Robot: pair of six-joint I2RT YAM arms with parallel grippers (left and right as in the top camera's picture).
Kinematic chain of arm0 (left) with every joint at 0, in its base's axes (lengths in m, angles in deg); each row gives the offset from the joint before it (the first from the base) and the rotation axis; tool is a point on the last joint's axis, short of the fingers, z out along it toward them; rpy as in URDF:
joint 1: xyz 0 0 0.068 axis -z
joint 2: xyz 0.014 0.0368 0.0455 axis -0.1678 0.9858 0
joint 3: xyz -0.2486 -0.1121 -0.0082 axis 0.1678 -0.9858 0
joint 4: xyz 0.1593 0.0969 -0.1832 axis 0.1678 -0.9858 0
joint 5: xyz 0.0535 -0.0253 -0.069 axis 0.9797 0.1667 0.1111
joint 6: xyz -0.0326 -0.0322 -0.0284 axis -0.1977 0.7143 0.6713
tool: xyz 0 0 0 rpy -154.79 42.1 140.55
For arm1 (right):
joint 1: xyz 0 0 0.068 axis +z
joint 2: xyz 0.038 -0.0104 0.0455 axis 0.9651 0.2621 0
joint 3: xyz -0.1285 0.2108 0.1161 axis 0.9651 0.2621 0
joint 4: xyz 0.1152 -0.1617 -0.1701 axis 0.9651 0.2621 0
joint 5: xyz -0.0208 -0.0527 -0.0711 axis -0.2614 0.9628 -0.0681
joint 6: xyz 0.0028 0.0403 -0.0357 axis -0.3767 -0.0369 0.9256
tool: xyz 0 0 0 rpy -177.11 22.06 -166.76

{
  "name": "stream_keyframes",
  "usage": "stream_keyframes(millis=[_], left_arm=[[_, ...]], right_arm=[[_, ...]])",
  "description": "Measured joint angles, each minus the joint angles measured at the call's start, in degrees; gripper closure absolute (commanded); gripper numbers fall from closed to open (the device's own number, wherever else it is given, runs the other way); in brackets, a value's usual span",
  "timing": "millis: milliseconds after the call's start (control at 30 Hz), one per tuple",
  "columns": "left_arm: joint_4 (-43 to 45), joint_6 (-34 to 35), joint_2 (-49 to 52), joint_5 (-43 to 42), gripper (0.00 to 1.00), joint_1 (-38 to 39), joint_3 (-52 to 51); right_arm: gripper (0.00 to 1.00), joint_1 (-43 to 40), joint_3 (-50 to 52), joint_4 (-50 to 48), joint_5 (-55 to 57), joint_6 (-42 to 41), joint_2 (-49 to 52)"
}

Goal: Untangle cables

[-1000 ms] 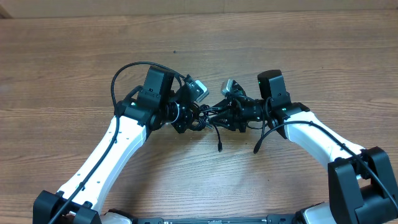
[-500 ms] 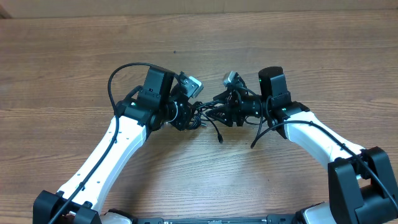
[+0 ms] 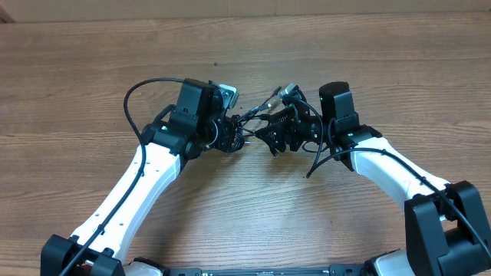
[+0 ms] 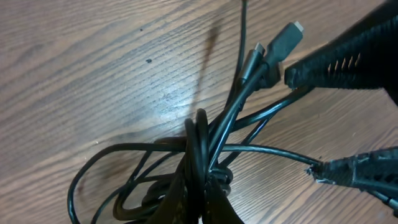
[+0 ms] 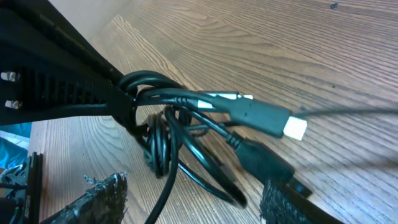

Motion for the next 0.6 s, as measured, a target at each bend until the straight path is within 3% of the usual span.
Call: stream_keyframes(millis=[600], left_arm=[[4.13, 18.64, 0.00, 0.90, 0.96, 0.00, 0.00]], right_arm=[[0.27, -0.81, 0.00, -0.28, -6.16, -2.16, 0.00]])
